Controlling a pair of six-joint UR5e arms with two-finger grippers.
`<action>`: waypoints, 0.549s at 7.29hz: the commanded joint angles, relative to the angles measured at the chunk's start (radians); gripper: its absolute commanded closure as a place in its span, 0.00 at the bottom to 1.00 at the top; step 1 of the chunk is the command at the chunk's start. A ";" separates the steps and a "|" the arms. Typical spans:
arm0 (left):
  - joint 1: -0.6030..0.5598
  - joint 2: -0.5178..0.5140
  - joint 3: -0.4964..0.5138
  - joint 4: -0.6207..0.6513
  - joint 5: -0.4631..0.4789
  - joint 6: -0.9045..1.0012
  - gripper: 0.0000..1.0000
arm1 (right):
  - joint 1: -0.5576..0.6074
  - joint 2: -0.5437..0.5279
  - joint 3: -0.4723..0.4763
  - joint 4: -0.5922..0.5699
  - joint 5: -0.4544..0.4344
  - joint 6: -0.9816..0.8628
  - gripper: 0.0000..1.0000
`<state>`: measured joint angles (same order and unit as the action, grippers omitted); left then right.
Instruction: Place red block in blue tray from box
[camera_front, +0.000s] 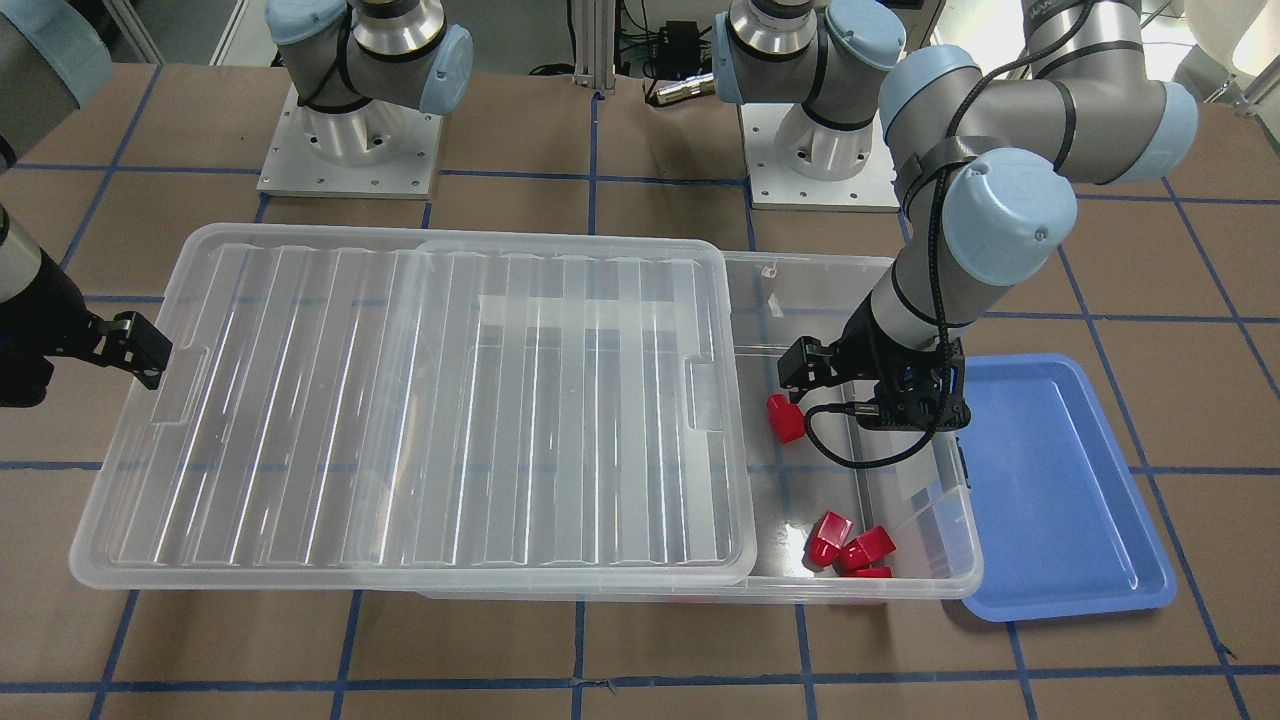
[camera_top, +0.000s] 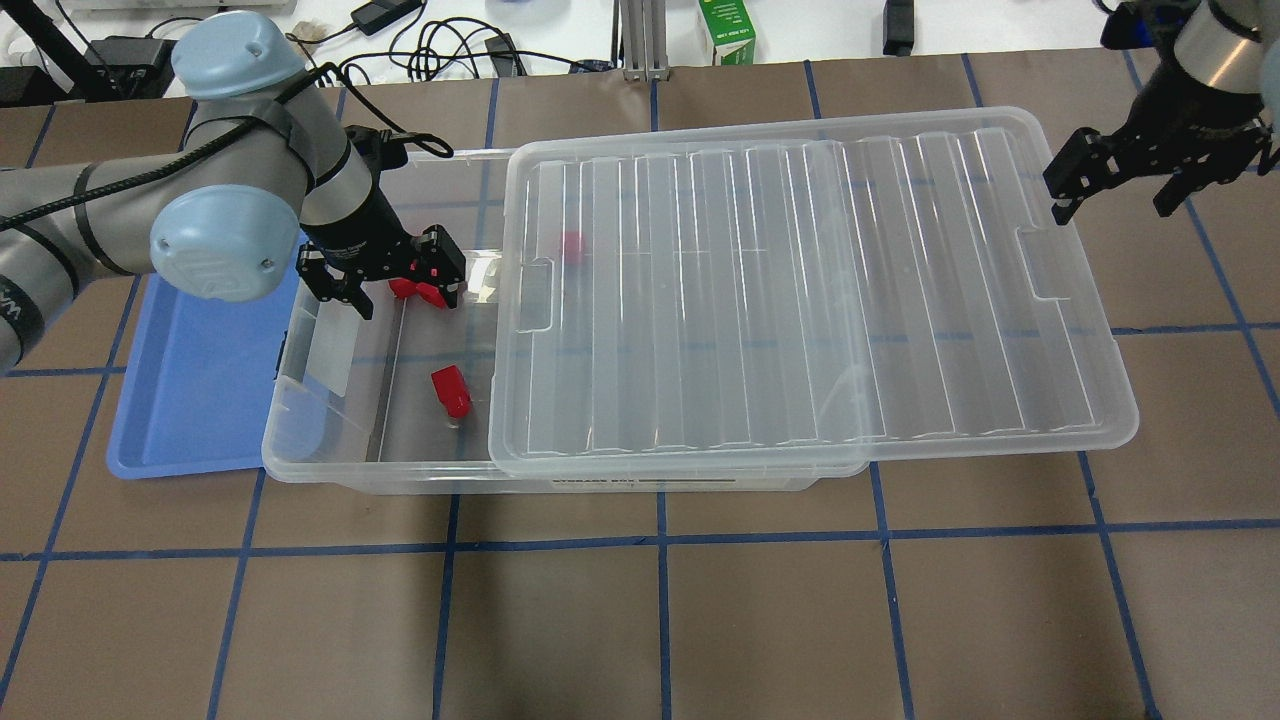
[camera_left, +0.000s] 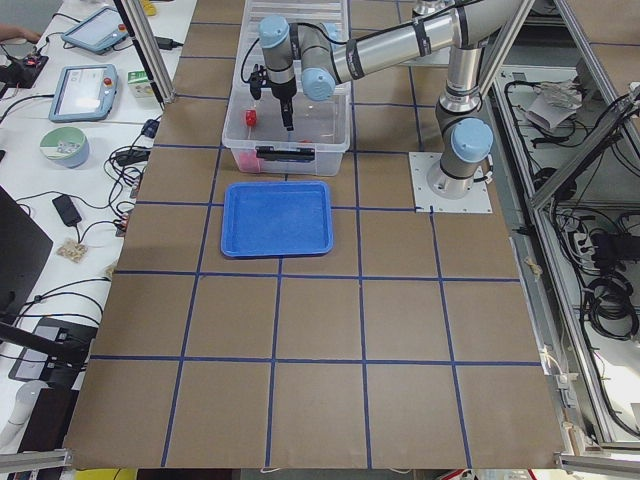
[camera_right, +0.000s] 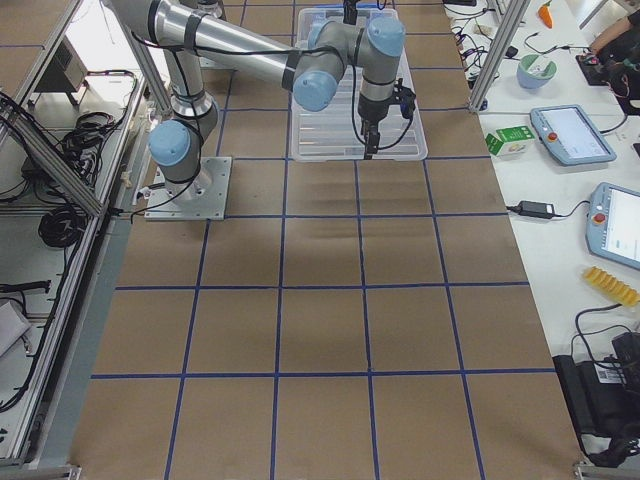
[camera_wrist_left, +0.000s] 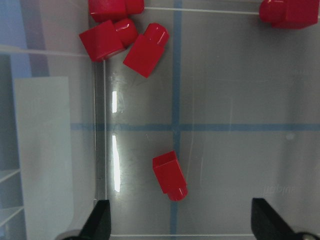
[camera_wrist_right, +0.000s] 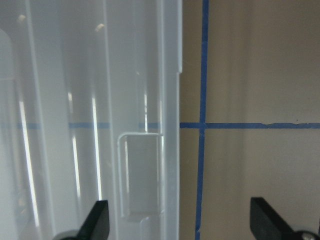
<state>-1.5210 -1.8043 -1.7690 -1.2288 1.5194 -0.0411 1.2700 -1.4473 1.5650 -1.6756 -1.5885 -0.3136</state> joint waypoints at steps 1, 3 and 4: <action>-0.001 -0.024 -0.077 0.098 0.001 -0.031 0.00 | 0.087 -0.036 -0.117 0.146 0.048 0.088 0.00; -0.001 -0.047 -0.156 0.187 0.002 -0.201 0.00 | 0.223 -0.068 -0.114 0.146 0.048 0.266 0.00; -0.001 -0.055 -0.168 0.187 0.001 -0.210 0.00 | 0.270 -0.071 -0.105 0.152 0.048 0.342 0.00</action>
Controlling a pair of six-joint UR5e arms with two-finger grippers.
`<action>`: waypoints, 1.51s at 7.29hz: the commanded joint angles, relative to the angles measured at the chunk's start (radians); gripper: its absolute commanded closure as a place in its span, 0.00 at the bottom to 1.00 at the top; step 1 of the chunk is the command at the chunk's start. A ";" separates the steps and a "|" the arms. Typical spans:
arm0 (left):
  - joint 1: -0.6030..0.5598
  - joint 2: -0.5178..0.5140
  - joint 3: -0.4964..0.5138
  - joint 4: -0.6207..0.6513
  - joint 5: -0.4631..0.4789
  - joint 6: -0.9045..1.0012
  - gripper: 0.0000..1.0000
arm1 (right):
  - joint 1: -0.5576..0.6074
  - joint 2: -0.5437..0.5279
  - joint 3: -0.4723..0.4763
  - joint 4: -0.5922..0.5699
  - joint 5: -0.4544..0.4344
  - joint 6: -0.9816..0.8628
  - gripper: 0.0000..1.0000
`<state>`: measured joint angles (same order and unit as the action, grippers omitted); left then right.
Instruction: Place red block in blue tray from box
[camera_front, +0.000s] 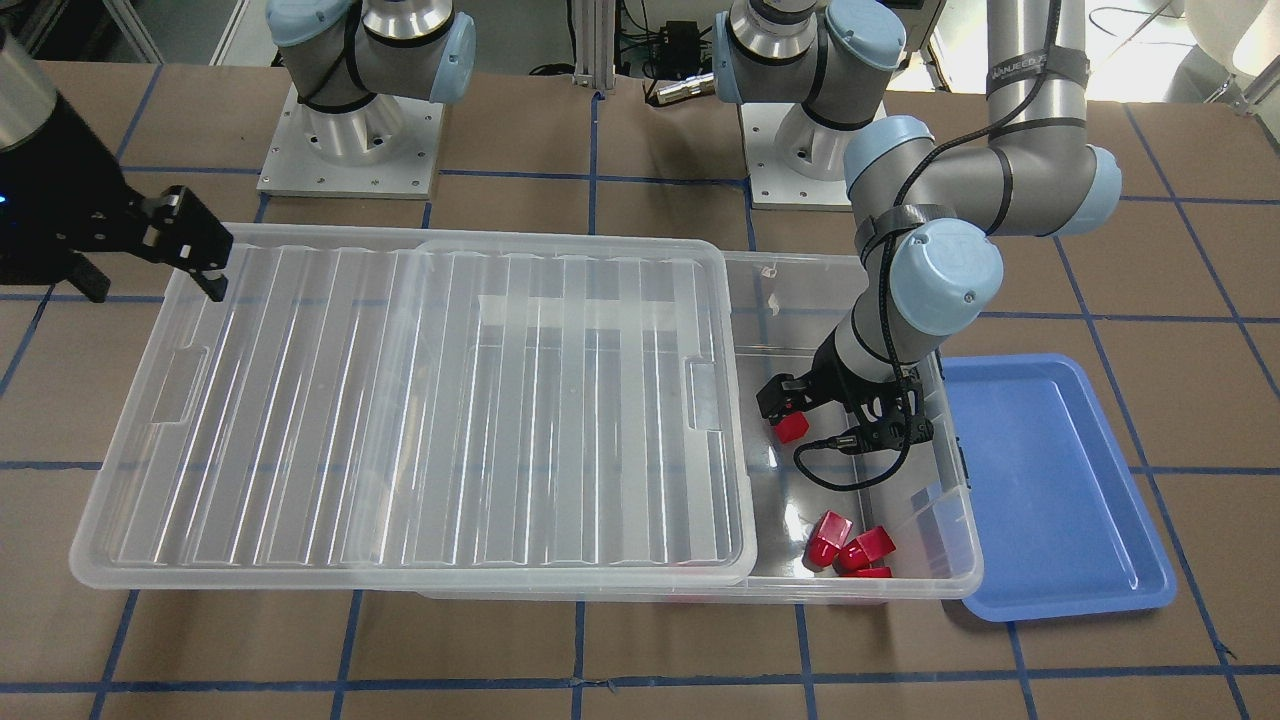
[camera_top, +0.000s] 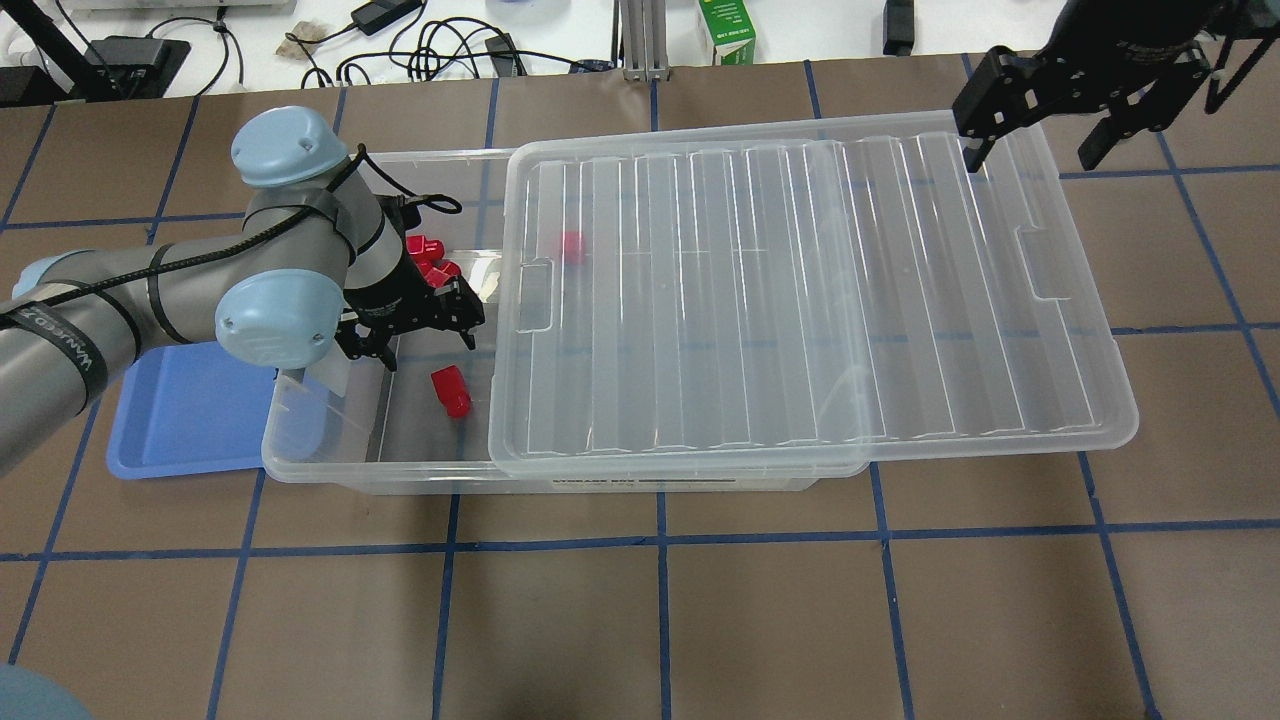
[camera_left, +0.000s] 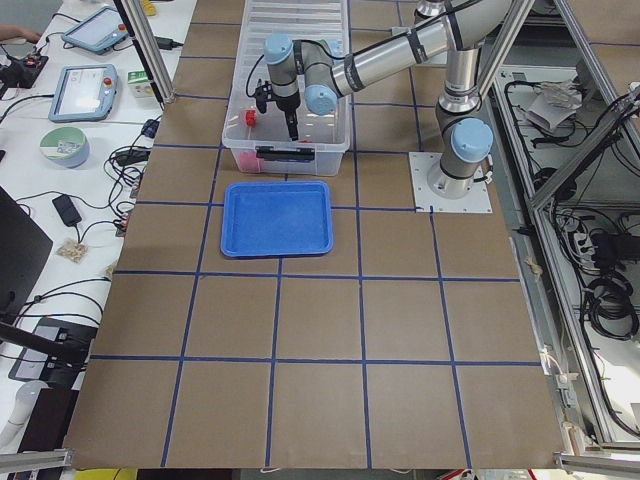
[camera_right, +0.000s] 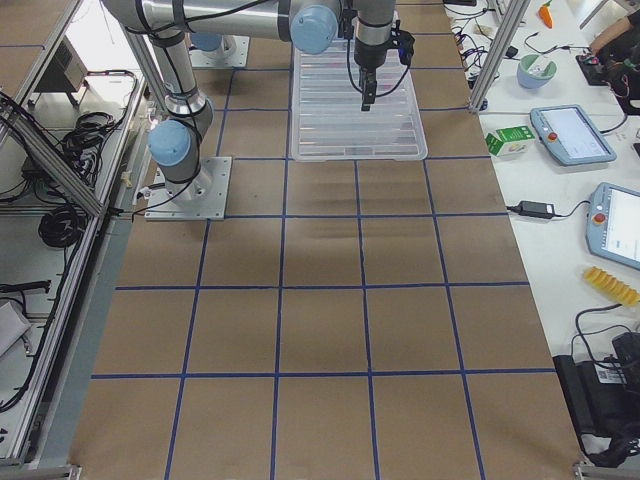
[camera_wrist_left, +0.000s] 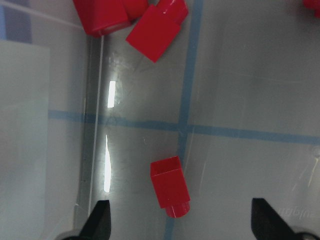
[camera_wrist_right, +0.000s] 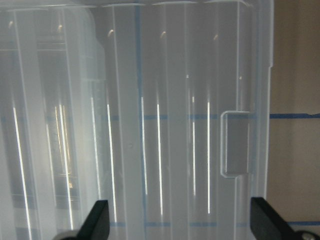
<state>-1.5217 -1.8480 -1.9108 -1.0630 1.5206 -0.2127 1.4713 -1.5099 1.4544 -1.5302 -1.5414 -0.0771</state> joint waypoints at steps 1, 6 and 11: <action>-0.002 -0.016 -0.054 0.031 0.000 -0.054 0.00 | 0.102 -0.013 0.018 0.005 0.003 0.152 0.00; -0.002 -0.074 -0.090 0.118 -0.002 -0.097 0.37 | 0.153 -0.038 0.064 -0.022 -0.011 0.226 0.00; -0.014 -0.002 0.098 -0.108 -0.014 -0.025 1.00 | 0.153 -0.043 0.063 -0.019 -0.011 0.226 0.00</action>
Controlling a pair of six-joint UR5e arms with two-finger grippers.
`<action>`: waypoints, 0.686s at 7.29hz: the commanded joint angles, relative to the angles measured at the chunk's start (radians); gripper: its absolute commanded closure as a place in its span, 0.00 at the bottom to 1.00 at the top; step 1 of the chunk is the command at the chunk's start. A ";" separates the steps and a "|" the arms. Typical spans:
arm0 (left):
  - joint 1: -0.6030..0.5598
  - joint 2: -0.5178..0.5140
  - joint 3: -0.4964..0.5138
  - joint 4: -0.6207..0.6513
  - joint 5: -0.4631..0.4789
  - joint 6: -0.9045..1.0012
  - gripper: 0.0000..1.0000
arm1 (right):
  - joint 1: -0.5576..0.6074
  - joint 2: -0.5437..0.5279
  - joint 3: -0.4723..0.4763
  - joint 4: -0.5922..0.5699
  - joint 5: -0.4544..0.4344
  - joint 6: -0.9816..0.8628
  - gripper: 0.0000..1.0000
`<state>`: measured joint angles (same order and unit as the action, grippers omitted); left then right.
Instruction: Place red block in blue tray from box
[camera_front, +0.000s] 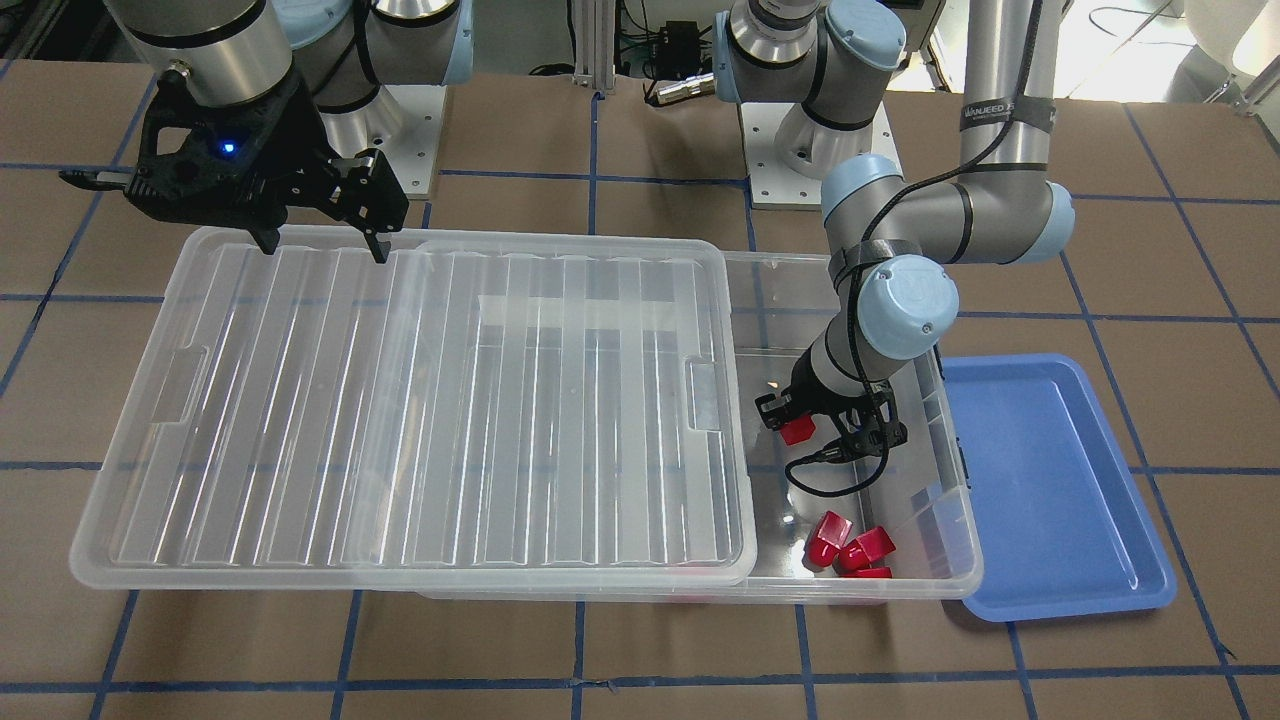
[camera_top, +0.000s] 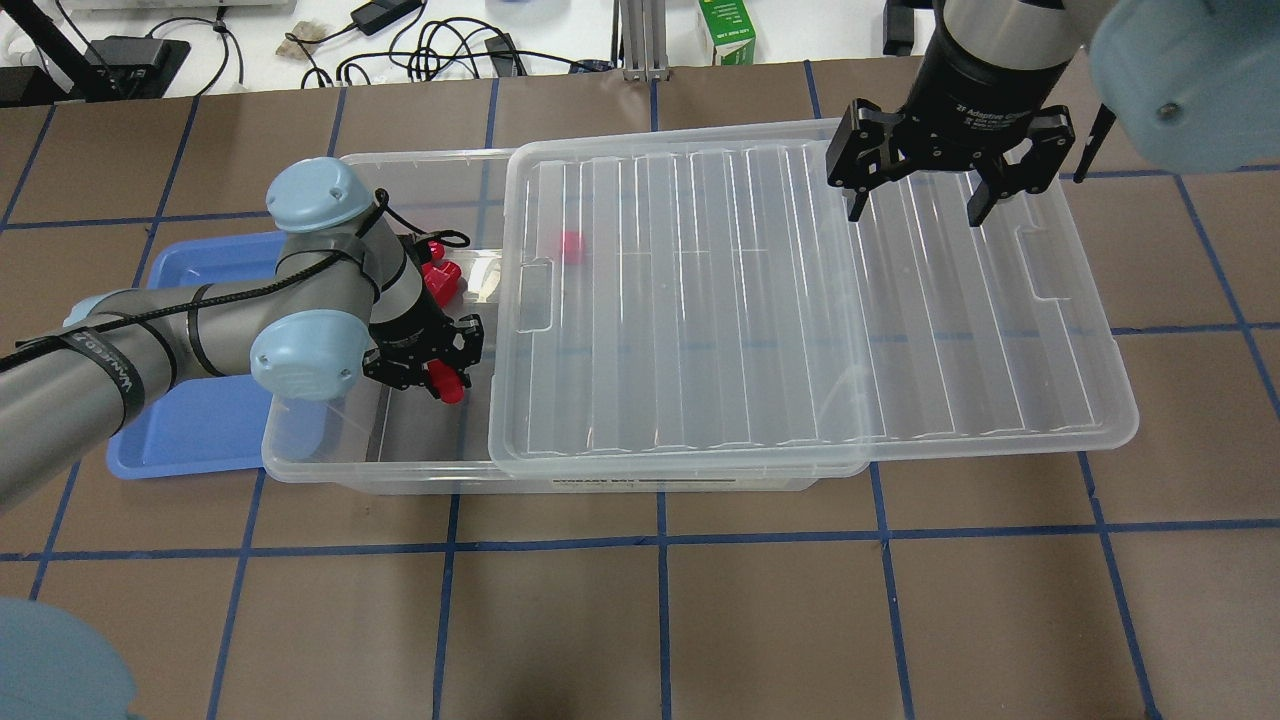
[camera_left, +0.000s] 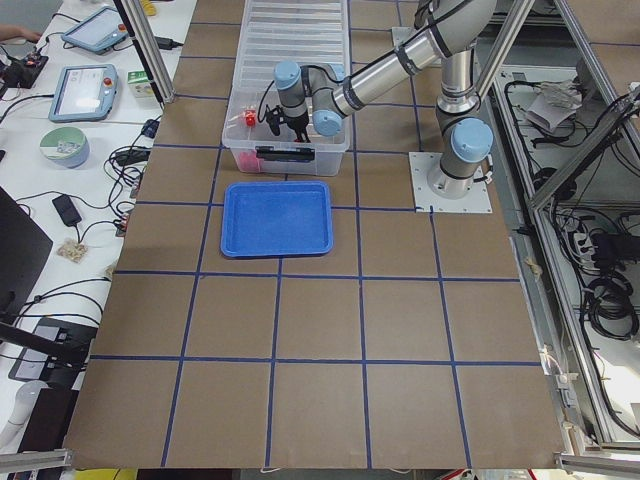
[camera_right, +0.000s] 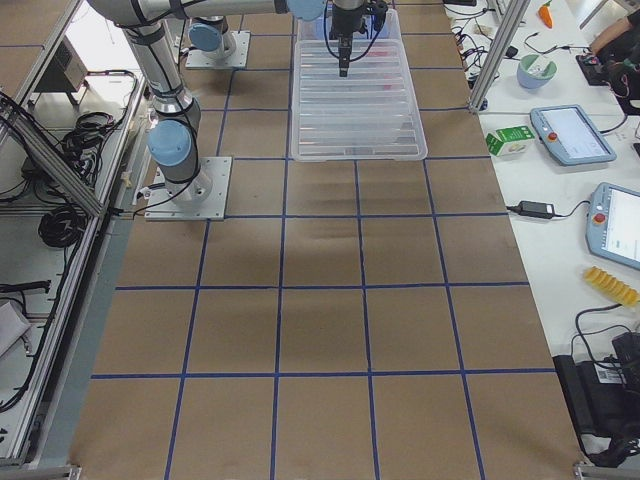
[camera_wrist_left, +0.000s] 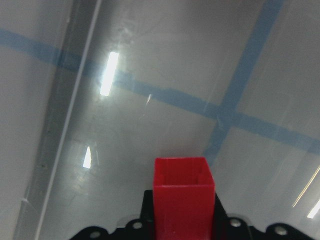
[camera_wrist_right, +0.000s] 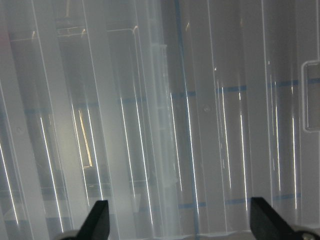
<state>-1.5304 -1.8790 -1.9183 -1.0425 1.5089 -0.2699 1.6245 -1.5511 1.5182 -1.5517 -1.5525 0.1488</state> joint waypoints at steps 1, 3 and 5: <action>-0.004 0.059 0.239 -0.316 -0.001 0.038 1.00 | 0.000 0.002 -0.007 0.001 -0.001 -0.002 0.00; 0.015 0.087 0.410 -0.508 0.005 0.165 1.00 | -0.043 0.006 -0.009 0.007 -0.009 -0.021 0.00; 0.094 0.106 0.418 -0.518 0.141 0.410 1.00 | -0.221 0.008 -0.006 0.013 -0.031 -0.210 0.00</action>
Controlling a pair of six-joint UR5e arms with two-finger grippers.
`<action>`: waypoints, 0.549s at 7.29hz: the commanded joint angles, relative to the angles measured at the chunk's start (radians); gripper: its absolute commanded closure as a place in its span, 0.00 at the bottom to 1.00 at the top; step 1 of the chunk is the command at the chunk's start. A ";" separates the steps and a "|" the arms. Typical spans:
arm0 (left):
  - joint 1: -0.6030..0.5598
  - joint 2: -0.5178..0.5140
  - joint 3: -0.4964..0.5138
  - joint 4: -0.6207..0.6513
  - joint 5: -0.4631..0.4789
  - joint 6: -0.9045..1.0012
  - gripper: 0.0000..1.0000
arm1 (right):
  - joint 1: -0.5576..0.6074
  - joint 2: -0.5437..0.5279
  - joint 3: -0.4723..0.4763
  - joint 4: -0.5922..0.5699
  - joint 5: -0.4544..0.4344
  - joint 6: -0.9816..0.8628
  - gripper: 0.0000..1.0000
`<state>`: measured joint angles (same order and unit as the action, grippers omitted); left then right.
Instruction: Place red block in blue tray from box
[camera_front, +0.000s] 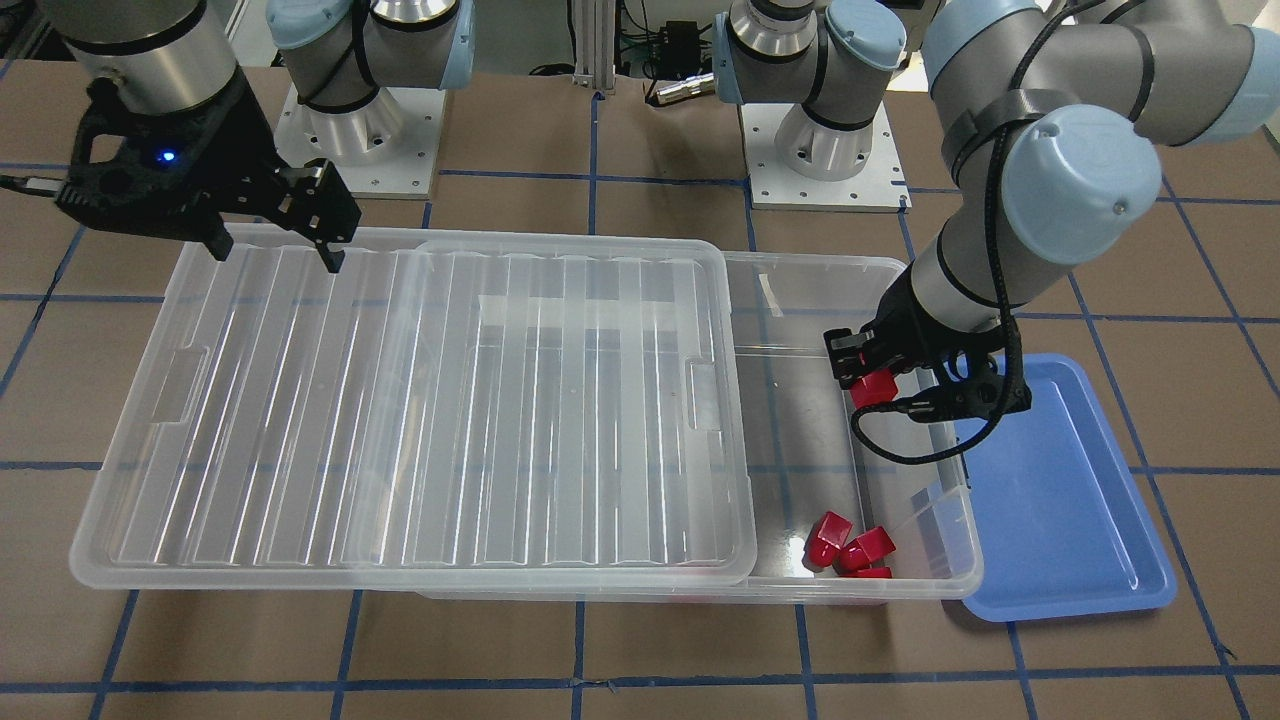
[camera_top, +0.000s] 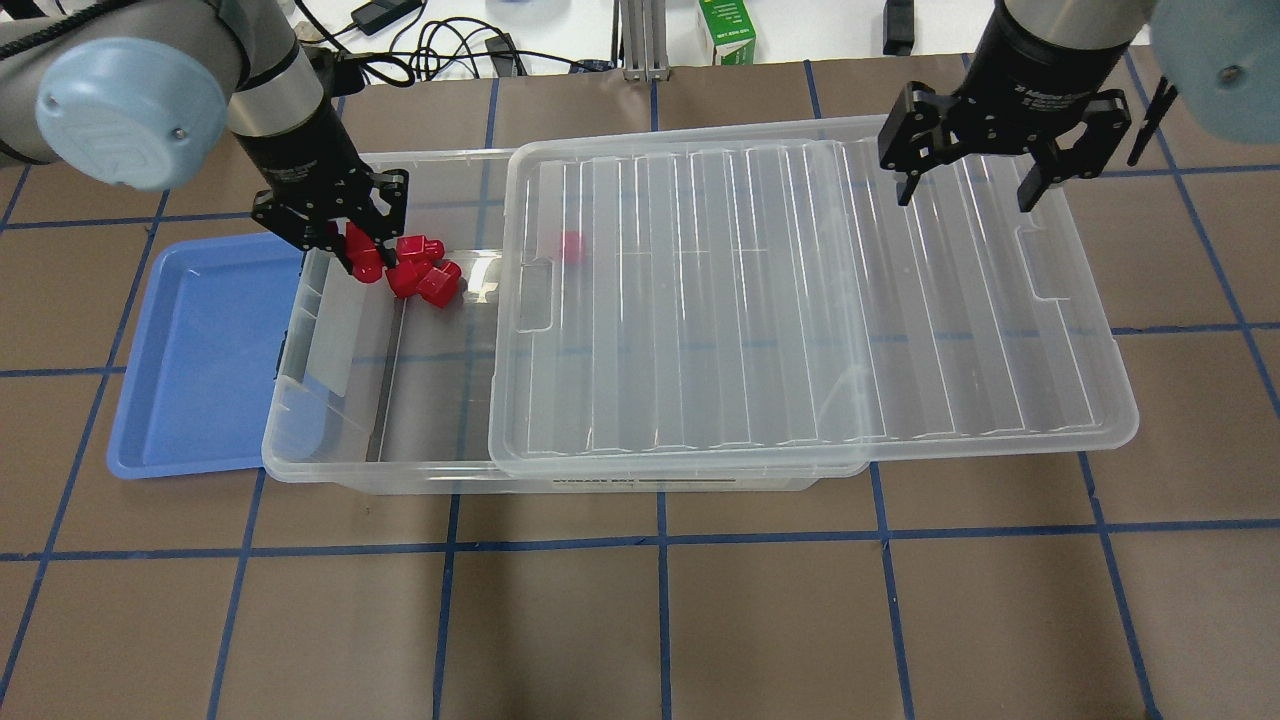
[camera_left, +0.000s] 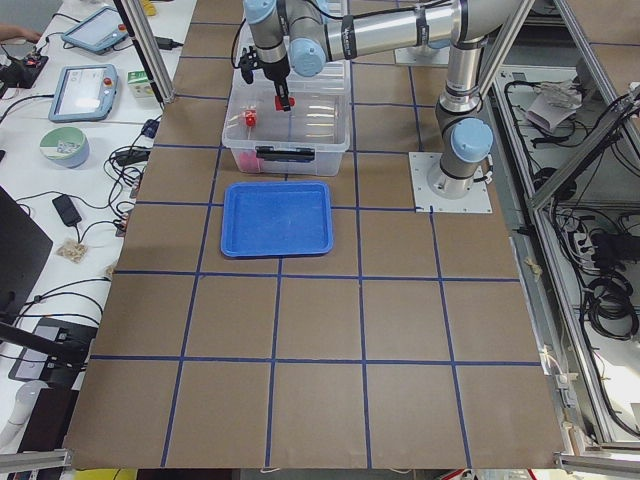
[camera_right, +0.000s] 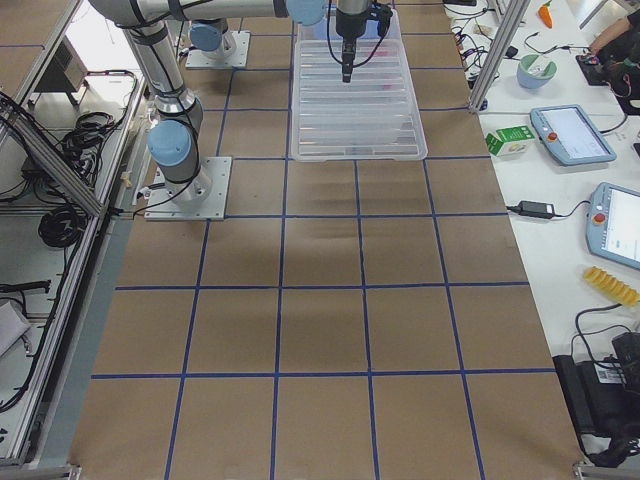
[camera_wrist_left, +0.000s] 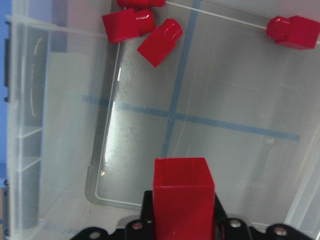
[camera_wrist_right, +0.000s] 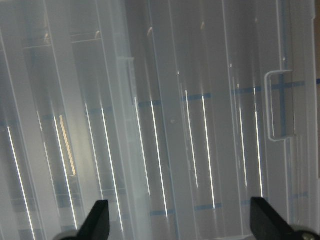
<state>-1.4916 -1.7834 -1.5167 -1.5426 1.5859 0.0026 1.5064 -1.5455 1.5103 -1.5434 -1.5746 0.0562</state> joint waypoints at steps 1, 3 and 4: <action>0.153 -0.019 0.007 0.011 0.066 0.260 1.00 | -0.223 0.010 0.011 0.006 -0.005 -0.288 0.00; 0.331 -0.106 -0.076 0.238 0.063 0.486 1.00 | -0.383 0.062 0.071 -0.052 0.011 -0.520 0.00; 0.394 -0.160 -0.145 0.384 0.045 0.528 1.00 | -0.394 0.073 0.123 -0.146 -0.011 -0.577 0.00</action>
<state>-1.1915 -1.8805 -1.5856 -1.3224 1.6448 0.4417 1.1583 -1.4921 1.5758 -1.6012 -1.5706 -0.4223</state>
